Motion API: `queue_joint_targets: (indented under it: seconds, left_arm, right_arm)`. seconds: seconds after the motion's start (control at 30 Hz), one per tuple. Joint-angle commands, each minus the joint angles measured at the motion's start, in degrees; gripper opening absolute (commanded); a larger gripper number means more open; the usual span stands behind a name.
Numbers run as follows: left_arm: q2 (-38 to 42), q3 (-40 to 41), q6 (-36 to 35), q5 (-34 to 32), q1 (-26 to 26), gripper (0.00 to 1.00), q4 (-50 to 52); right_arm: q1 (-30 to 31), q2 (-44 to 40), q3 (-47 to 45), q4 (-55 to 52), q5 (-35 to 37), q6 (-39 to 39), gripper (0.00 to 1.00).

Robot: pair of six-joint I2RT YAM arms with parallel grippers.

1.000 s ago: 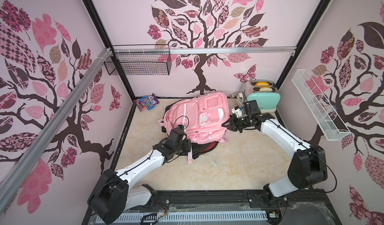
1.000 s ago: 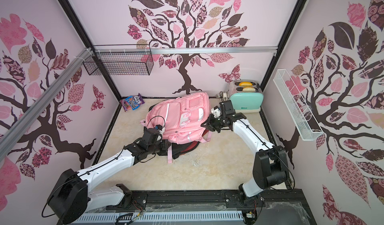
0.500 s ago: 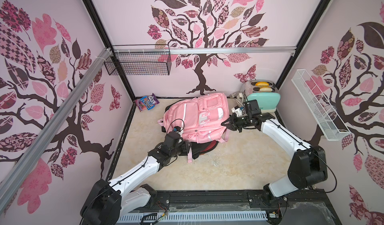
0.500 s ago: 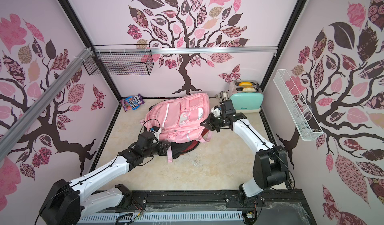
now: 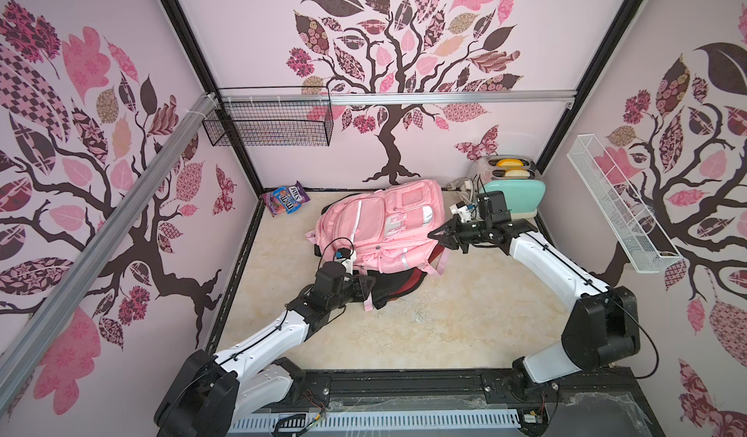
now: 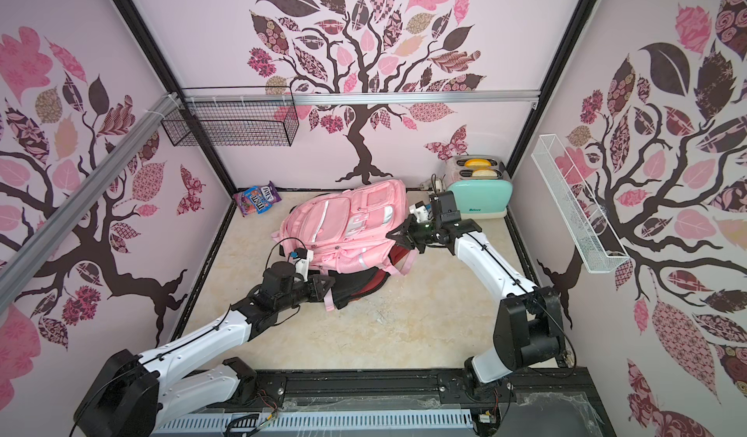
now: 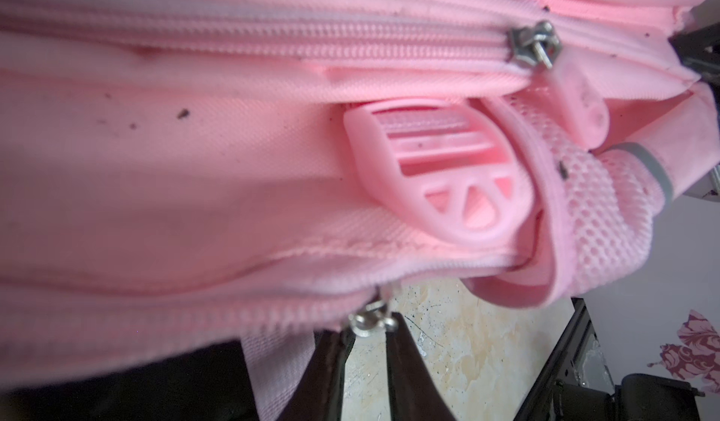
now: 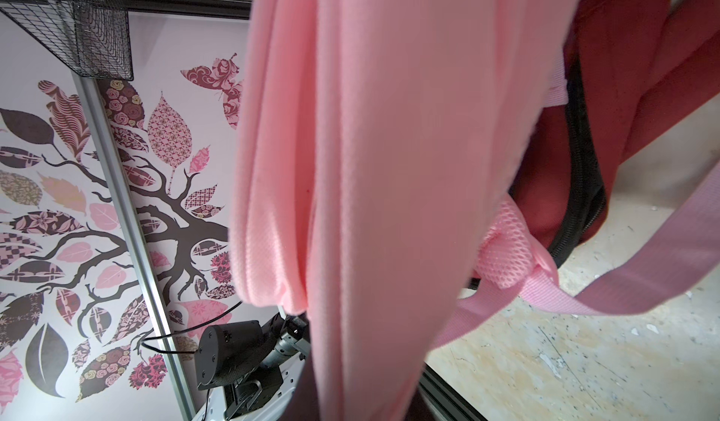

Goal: Zip up the backpack
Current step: Zip the zipper on the backpack.

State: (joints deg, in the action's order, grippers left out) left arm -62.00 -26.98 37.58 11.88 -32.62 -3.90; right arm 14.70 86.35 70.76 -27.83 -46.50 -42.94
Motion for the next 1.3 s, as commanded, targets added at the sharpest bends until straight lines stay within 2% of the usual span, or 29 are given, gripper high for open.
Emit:
queue_joint_targets:
  seconds: [0.0,0.1,0.2,0.4,0.77,0.9,1.03,1.27]
  left_arm:
    - [2.4,-1.3,-1.4,-2.6,0.2,0.31,3.2]
    - [3.7,-2.9,-2.7,-5.4,0.2,0.43,8.5]
    - [4.4,-5.0,-3.9,-9.0,0.2,0.47,14.1]
    - [4.2,-7.8,-5.0,-13.4,0.1,0.43,19.7]
    - [1.0,-8.2,-5.7,-15.0,-0.2,0.41,14.7]
    - [0.0,-10.2,-6.8,-17.3,-2.9,0.39,15.3]
    - [-1.1,-12.9,-7.6,-22.2,-7.8,0.31,18.4]
    - [-2.3,-14.4,-6.6,-27.1,-8.8,0.29,22.1]
  right_arm:
    - [-0.5,-3.2,1.9,7.9,-3.0,0.6,0.0]
    - [-0.6,-3.4,2.2,7.9,-3.2,0.4,0.0]
    - [-0.7,-3.4,2.4,7.8,-2.9,0.4,0.0]
    - [-0.7,-2.9,2.3,7.9,-2.6,0.5,0.0]
    - [-0.8,-2.4,1.6,10.0,-3.5,-0.1,0.0]
    - [-0.8,-1.8,1.0,10.9,-3.6,-0.4,0.0]
    - [-0.8,-1.3,0.7,11.2,-3.8,-0.6,0.0]
    - [-0.8,-1.4,0.7,11.6,-3.9,-0.5,0.0]
